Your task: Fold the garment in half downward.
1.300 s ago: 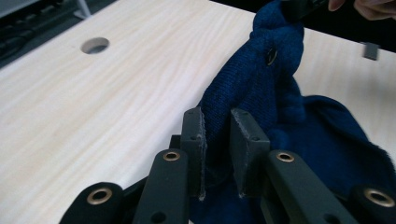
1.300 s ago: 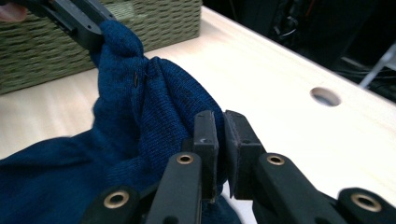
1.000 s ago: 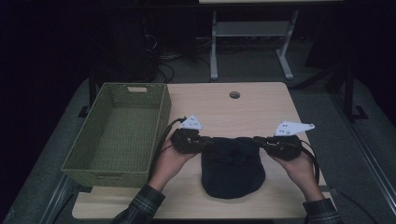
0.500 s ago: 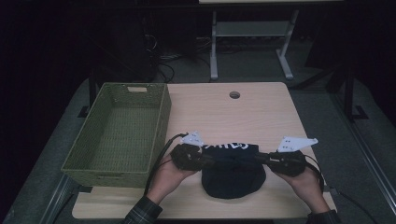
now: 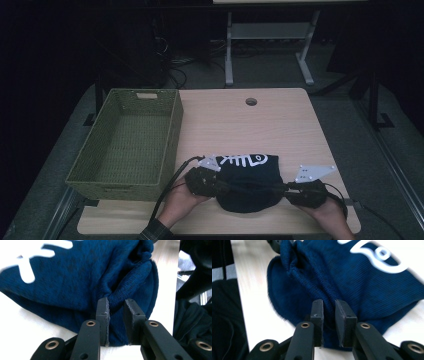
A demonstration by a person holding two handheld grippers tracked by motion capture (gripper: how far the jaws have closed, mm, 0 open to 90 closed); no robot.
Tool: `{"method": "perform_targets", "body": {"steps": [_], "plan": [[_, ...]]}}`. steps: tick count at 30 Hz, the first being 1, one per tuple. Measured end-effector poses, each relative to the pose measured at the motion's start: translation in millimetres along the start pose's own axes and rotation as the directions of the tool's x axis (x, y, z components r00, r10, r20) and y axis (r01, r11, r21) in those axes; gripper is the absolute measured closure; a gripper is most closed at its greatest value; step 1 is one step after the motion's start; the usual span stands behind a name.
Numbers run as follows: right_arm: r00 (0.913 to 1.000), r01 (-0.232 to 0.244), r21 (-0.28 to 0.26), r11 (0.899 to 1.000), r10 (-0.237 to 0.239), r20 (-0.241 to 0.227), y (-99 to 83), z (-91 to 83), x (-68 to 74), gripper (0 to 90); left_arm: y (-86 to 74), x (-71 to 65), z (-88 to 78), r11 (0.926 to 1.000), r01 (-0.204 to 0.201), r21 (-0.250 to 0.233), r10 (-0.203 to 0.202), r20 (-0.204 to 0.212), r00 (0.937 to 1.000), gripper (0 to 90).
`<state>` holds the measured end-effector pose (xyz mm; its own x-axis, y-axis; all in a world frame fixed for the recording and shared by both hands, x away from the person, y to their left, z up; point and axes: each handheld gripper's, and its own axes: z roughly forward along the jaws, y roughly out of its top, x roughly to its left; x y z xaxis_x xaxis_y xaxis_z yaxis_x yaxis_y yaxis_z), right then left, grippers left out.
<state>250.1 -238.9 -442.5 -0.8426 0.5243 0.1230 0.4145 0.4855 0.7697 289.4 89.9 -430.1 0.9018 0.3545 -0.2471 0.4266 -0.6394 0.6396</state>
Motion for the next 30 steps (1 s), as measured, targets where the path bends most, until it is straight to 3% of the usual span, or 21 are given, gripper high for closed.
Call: {"method": "perform_targets", "body": {"steps": [6,13,16,19,23,26,30], "plan": [[0.9995,-0.002,0.055,0.998,0.004,-0.031,-9.1,7.8,7.5,73.5,-5.4,-4.3,4.1,0.9994,-0.010,0.032,0.010,-0.005,0.9999,75.1],[0.9994,-0.020,0.036,0.999,0.021,-0.027,-14.2,-0.8,6.8,68.3,-9.8,-7.3,-8.7,0.9998,-0.001,0.020,0.002,-0.017,0.9999,72.6],[0.9998,-0.022,0.005,1.000,0.022,-0.003,-15.4,-11.6,5.6,68.1,-8.0,-6.7,-22.0,0.9998,-0.001,-0.019,0.001,-0.037,0.9993,72.2],[0.9995,-0.028,-0.040,0.999,0.029,0.016,-13.9,-23.6,1.0,75.3,-3.4,-6.3,-35.7,0.9975,0.011,-0.070,-0.017,-0.077,0.9969,77.0],[0.9992,-0.020,-0.073,0.997,0.022,0.034,-4.6,-29.7,-5.1,86.4,6.1,-3.3,-41.7,0.9955,0.024,-0.092,-0.035,-0.111,0.9932,87.8],[0.9983,-0.006,-0.080,0.997,0.010,0.057,2.4,-28.0,-10.0,89.5,16.6,2.3,-42.0,0.9944,0.024,-0.103,-0.037,-0.128,0.9910,89.9],[0.9983,-0.015,-0.080,0.997,0.019,0.054,7.5,-21.7,-15.5,89.6,34.1,14.4,-41.7,0.9928,0.017,-0.119,-0.035,-0.151,0.9879,90.0]]}}
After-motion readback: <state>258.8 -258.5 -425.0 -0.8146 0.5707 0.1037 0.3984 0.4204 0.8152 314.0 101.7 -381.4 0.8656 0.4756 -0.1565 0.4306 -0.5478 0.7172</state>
